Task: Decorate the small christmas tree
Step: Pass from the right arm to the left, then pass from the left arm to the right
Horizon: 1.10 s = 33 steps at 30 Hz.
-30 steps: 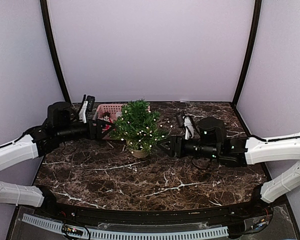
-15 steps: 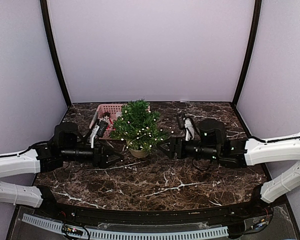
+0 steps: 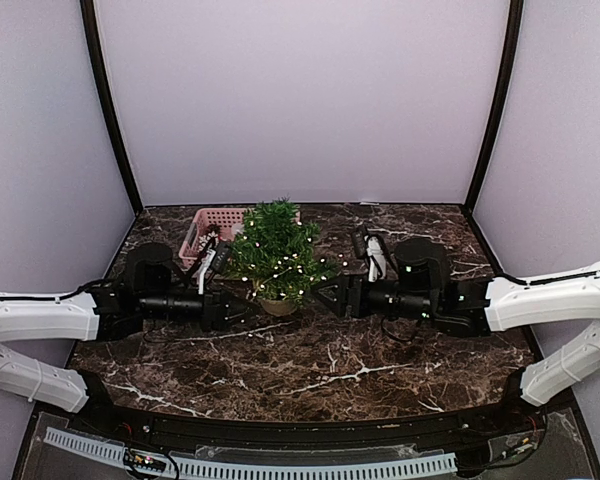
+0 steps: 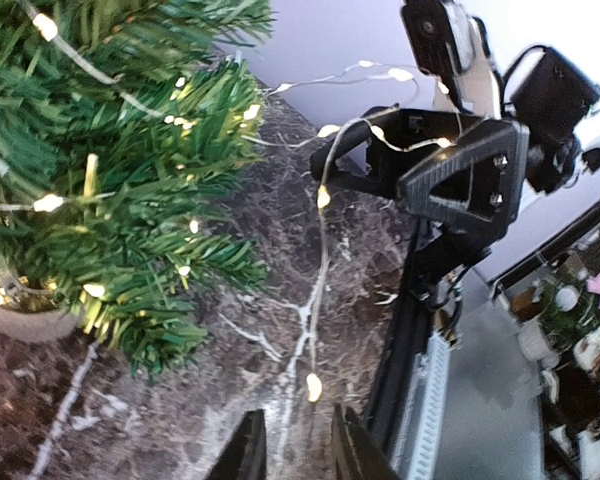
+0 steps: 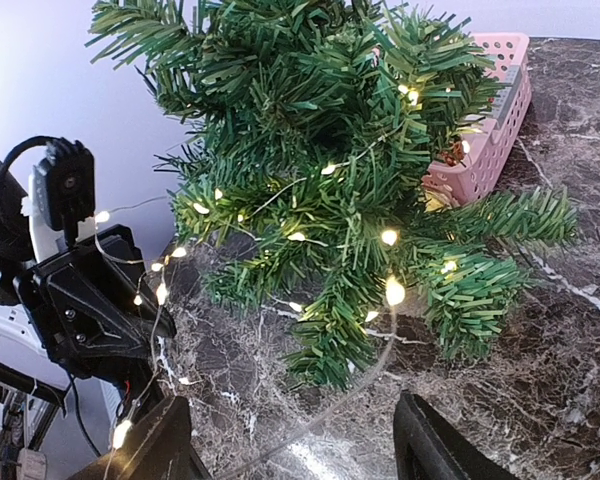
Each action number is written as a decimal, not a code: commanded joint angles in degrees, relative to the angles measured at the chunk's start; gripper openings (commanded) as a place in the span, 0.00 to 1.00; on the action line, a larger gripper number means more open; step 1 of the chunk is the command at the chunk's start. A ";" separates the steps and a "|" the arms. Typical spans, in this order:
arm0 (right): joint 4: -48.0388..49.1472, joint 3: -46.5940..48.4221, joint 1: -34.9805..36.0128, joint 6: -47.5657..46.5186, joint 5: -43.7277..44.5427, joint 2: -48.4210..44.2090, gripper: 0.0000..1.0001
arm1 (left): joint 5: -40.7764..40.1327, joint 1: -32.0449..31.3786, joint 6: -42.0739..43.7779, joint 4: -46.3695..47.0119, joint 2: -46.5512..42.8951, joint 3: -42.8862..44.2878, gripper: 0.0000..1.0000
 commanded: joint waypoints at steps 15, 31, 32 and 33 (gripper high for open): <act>-18.64 -7.31 -0.31 -1.59 -13.28 -12.87 0.84 | -5.37 -0.44 -4.04 -0.46 -7.98 1.32 0.00; -0.19 -4.67 15.06 17.82 14.96 -17.33 0.66 | -21.86 -18.06 -6.04 7.01 -2.79 5.51 0.00; 1.42 -3.78 15.90 18.13 16.05 -15.66 0.65 | -21.80 -18.44 -6.17 7.57 -1.85 5.78 0.00; 1.82 -2.43 16.56 18.32 17.23 -13.94 0.65 | -21.71 -19.13 -6.19 8.06 -1.34 6.04 0.00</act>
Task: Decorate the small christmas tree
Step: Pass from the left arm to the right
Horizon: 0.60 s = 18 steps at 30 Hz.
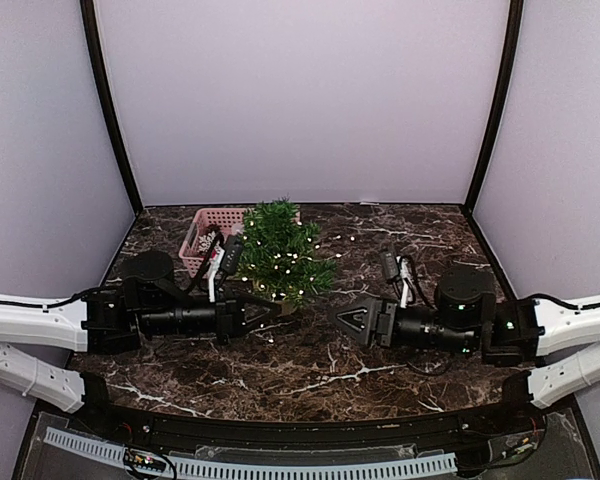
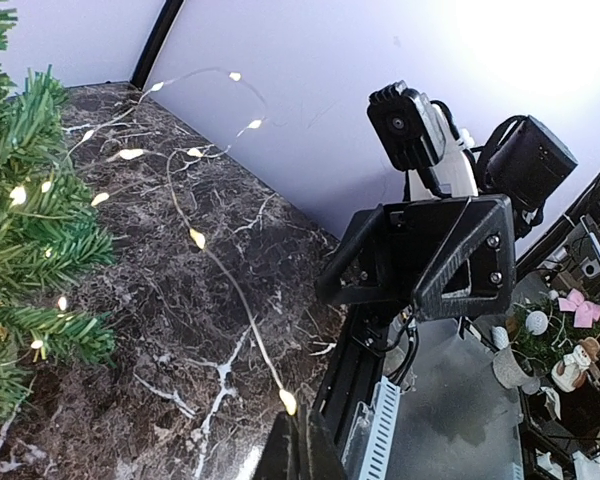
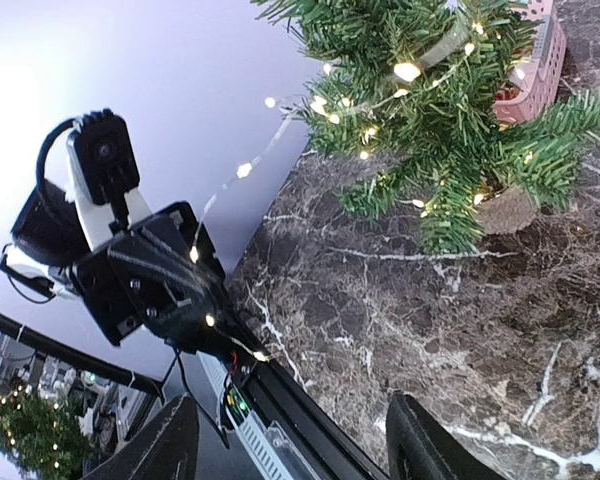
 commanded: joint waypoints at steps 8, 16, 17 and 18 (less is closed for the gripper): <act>9.36 10.74 3.23 5.87 11.65 14.39 0.59 | -2.85 -4.79 -0.38 6.15 5.92 3.90 0.00; 11.59 12.73 3.17 4.99 8.88 17.95 0.42 | -2.27 -5.10 -0.02 6.44 6.95 4.22 0.00; 11.54 13.05 3.17 4.70 8.99 18.26 0.41 | -2.10 -5.13 -0.02 6.44 7.07 4.22 0.00; 11.29 13.52 3.16 4.38 9.21 18.54 0.40 | -2.01 -5.14 -0.02 6.45 7.09 4.22 0.00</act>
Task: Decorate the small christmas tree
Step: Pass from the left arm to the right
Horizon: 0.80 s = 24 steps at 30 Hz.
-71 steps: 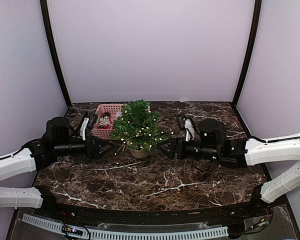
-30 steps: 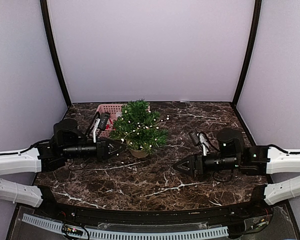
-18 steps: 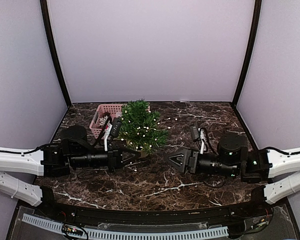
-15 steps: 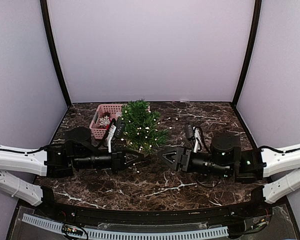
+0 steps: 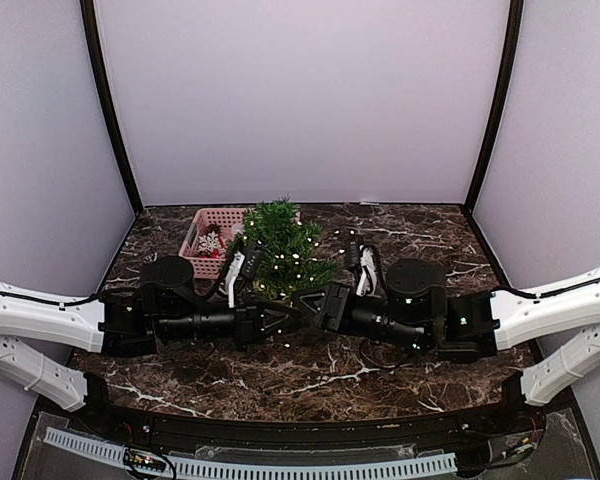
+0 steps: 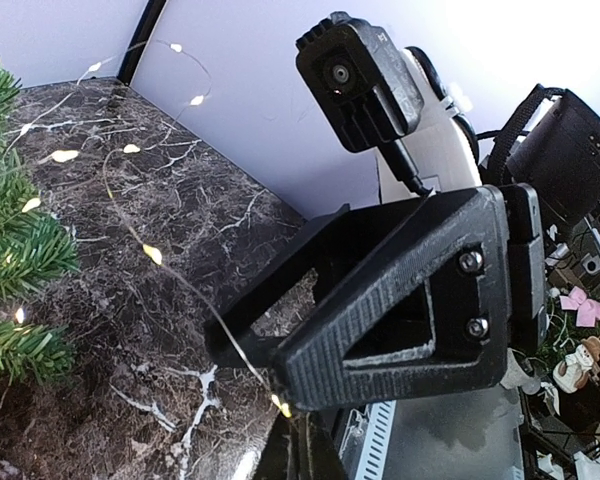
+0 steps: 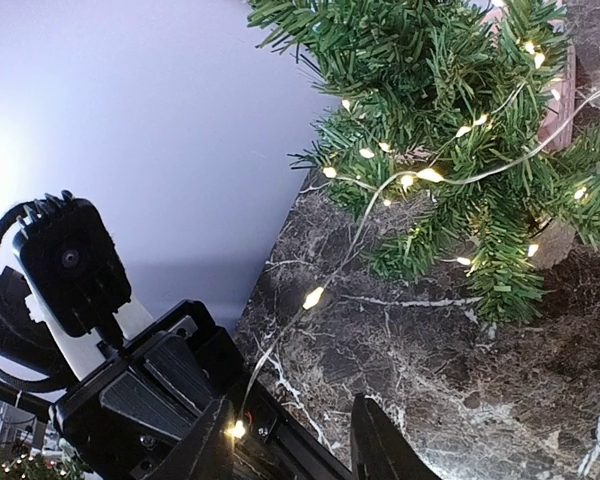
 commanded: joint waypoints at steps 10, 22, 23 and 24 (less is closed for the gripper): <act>-0.43 4.95 -1.39 -0.51 0.28 2.84 0.24 | 1.02 -0.80 0.68 1.31 0.58 1.80 0.00; 1.53 4.11 -2.88 0.10 -4.47 3.21 0.00 | -1.35 -0.93 1.01 -2.35 0.62 2.91 0.09; 0.91 3.75 -3.01 -0.31 -3.81 2.77 0.00 | -2.41 -0.93 0.67 -4.96 0.21 3.34 0.15; -0.69 3.53 -3.15 -0.62 -2.82 2.23 0.00 | -5.15 -0.93 0.46 -6.71 -0.93 3.50 0.30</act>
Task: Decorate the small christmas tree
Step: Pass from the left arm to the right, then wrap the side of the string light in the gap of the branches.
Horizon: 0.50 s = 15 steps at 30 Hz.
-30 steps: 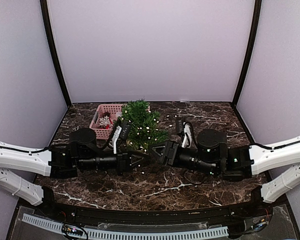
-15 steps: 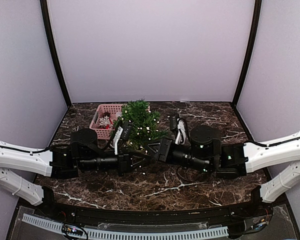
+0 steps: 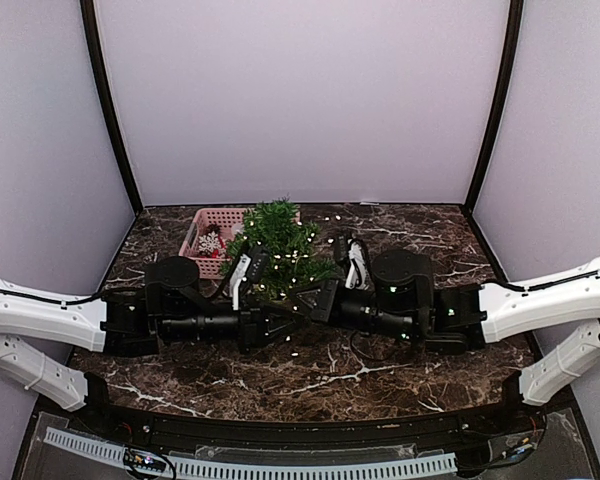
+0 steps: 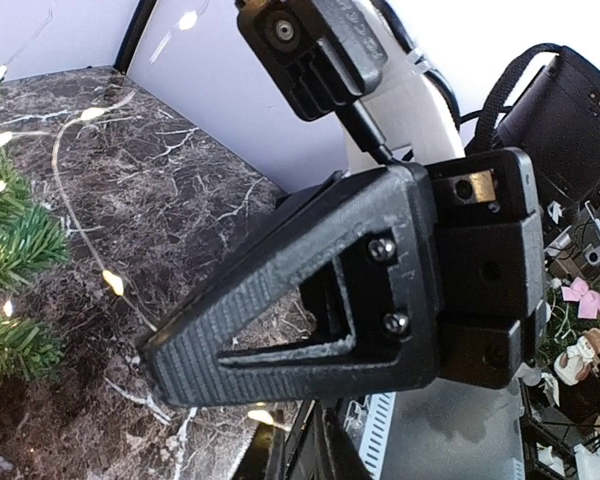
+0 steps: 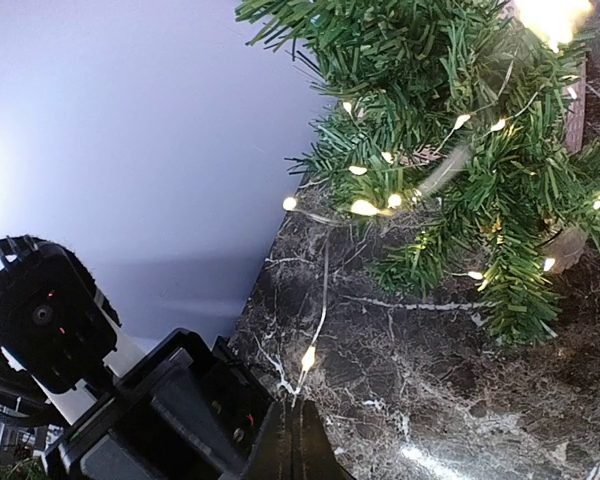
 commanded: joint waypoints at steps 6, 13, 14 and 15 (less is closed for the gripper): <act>-13.40 -4.89 -4.53 -0.48 5.55 -7.97 0.00 | -17.80 0.41 -4.05 -20.38 -10.83 1.40 0.59; -24.82 -6.78 -15.34 -6.43 5.60 -14.96 0.00 | -14.22 7.83 -7.74 -25.17 -12.57 1.55 0.68; -25.15 -6.69 -16.81 -7.69 5.33 -15.38 0.00 | -13.82 8.91 -7.77 -23.77 -12.23 1.88 0.69; -25.63 -6.55 -18.30 -8.69 5.13 -15.68 0.00 | -13.31 9.62 -7.57 -22.89 -11.26 2.20 0.72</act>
